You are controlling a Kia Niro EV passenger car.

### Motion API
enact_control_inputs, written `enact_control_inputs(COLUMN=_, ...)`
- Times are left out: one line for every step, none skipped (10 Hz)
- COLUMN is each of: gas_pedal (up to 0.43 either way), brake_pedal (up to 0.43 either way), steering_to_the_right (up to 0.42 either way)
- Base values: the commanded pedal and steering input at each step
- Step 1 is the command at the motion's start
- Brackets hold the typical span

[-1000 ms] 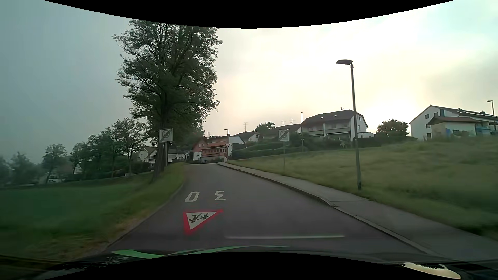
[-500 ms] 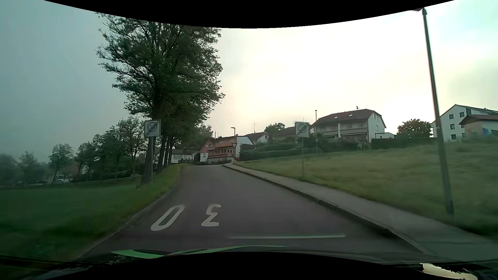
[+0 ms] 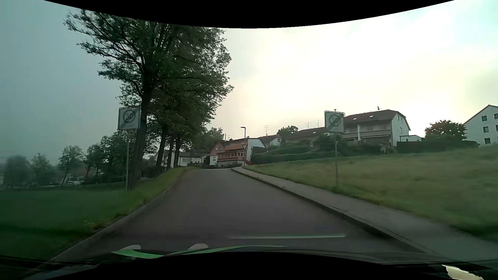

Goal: Follow the waypoints while adhering to traffic rules and regulations

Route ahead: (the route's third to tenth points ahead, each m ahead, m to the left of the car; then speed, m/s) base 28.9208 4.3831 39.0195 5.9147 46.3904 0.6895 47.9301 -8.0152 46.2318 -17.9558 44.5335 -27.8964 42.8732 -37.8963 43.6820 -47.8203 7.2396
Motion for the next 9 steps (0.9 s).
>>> enact_control_inputs(gas_pedal=0.177, brake_pedal=0.000, steering_to_the_right=-0.068)
enact_control_inputs(gas_pedal=0.177, brake_pedal=0.000, steering_to_the_right=-0.070)
enact_control_inputs(gas_pedal=0.177, brake_pedal=0.000, steering_to_the_right=-0.074)
enact_control_inputs(gas_pedal=0.177, brake_pedal=0.000, steering_to_the_right=-0.080)
enact_control_inputs(gas_pedal=0.177, brake_pedal=0.000, steering_to_the_right=-0.083)
enact_control_inputs(gas_pedal=0.177, brake_pedal=0.000, steering_to_the_right=-0.084)
enact_control_inputs(gas_pedal=0.177, brake_pedal=0.000, steering_to_the_right=-0.084)
enact_control_inputs(gas_pedal=0.177, brake_pedal=0.000, steering_to_the_right=-0.084)
enact_control_inputs(gas_pedal=0.177, brake_pedal=0.000, steering_to_the_right=-0.084)
